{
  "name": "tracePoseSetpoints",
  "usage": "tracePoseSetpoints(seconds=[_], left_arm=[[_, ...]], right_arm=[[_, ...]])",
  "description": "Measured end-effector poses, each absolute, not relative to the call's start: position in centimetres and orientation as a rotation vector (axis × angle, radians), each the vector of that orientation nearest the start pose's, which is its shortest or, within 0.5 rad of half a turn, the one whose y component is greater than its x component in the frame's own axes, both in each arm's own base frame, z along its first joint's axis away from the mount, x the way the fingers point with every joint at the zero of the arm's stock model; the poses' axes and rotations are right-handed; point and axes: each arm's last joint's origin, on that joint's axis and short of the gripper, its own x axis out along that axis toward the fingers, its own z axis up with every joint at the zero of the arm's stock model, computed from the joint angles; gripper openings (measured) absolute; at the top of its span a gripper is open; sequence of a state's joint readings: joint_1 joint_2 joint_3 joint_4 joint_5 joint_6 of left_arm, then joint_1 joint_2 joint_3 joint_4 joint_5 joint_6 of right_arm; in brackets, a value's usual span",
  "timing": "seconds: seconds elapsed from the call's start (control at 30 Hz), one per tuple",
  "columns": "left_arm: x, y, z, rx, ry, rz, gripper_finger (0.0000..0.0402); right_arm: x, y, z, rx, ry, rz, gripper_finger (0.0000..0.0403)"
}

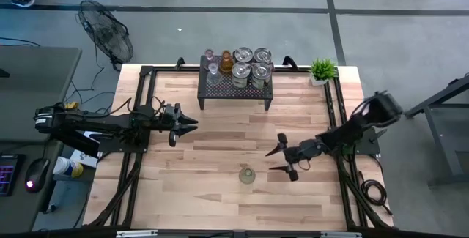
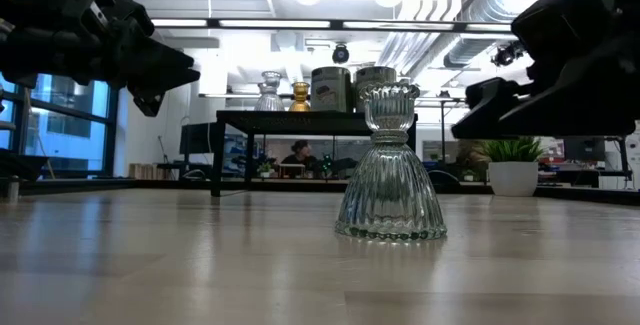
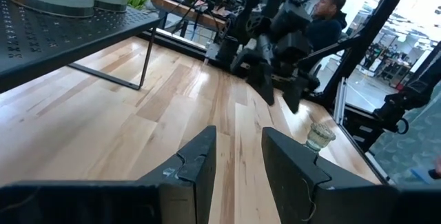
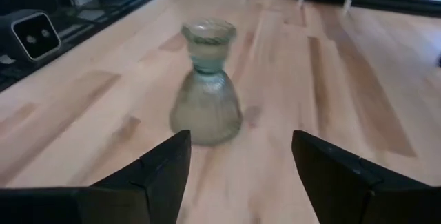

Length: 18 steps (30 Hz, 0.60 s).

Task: Pick & Place candle stick holders
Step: Put the green glass candlestick on the shelf aligned with the other candlesticks

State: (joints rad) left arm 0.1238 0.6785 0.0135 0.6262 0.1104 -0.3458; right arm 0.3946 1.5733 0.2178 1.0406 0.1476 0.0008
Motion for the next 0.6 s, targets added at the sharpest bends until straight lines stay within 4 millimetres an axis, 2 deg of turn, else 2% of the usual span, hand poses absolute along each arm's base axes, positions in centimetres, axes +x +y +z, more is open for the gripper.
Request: tracePoseSetpoints(seconds=[0.23,0.6], left_arm=[[14.0,1.4,16.1,-0.354,0.038,0.014,0.0115],[14.0,1.3,16.1,-0.355,0.044,-0.02,0.0115]], right_arm=[[23.9,10.3,10.2,-0.088,0.309,0.276,0.0246],[27.0,11.7,9.6,-0.043,0.306,0.261,0.0246]])
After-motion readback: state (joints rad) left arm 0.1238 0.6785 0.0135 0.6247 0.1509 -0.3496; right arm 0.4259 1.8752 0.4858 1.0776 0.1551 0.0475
